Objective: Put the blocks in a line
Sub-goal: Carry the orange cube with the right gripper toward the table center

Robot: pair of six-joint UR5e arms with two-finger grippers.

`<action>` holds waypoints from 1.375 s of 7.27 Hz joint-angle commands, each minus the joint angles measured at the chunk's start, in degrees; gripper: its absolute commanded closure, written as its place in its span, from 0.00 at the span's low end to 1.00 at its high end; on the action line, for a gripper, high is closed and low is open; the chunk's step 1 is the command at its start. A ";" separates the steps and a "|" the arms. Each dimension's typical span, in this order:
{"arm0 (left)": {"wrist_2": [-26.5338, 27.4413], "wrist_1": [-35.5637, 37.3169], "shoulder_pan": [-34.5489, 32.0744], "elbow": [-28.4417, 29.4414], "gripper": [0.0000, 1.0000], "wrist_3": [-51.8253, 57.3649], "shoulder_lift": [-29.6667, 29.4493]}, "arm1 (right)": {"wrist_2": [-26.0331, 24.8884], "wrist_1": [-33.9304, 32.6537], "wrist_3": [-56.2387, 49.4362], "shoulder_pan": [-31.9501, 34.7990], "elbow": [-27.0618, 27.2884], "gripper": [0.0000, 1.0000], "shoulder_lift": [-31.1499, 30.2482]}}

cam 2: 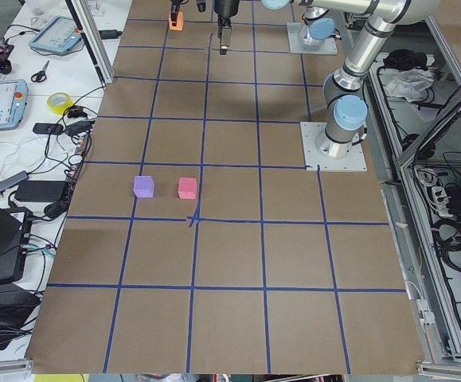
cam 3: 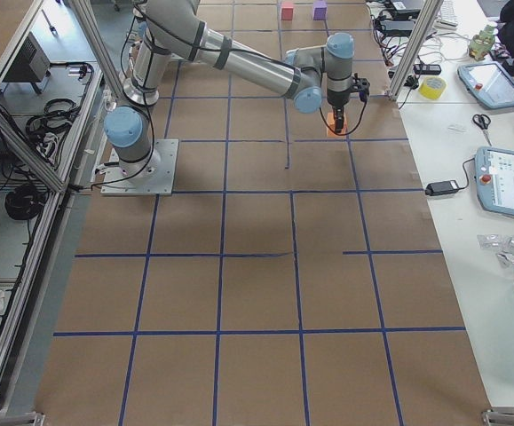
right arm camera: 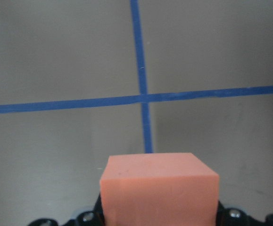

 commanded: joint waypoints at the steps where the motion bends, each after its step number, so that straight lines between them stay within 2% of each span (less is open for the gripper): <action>1: -0.02 0.00 0.00 0.00 0.00 0.00 0.02 | 0.65 1.40 9.64 7.19 -0.92 1.00 0.79; 5: 0.07 0.00 -0.09 0.00 0.00 0.09 0.11 | 0.13 1.41 17.57 17.03 -5.13 1.00 6.76; 8: -0.02 0.00 -0.09 0.00 0.00 0.09 0.11 | 0.74 1.33 19.87 18.37 -5.49 1.00 8.35; 10: 0.07 0.00 -0.09 0.00 0.00 0.09 0.11 | 0.65 1.33 20.75 19.59 -9.25 1.00 12.12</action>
